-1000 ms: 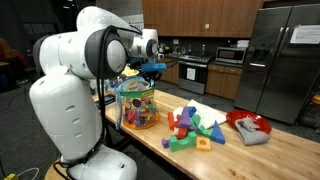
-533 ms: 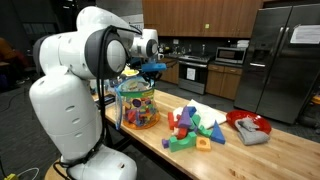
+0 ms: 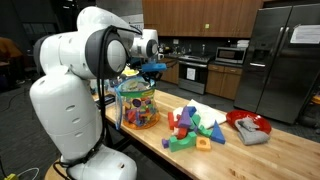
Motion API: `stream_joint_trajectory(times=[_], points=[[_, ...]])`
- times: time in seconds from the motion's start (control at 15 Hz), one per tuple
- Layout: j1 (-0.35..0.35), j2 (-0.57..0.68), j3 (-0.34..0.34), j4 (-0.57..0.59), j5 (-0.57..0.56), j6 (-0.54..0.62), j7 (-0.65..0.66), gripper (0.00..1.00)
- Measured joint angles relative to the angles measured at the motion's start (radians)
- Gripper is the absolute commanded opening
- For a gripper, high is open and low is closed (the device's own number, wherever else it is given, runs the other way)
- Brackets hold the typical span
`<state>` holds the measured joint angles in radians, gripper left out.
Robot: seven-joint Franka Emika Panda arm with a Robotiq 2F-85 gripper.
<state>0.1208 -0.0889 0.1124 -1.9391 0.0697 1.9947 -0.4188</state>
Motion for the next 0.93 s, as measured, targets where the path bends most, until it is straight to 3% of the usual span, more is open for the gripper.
stream_joint_trajectory(times=[0.2,0.4,0.67,0.93], points=[[-0.006,0.067,-0.011,0.038,-0.026,0.120,-0.044,0.84],[-0.031,0.213,-0.031,0.164,-0.040,0.242,-0.154,0.99],[-0.084,0.360,-0.032,0.298,-0.017,0.275,-0.268,1.00],[-0.111,0.377,-0.028,0.298,0.007,0.257,-0.298,1.00]])
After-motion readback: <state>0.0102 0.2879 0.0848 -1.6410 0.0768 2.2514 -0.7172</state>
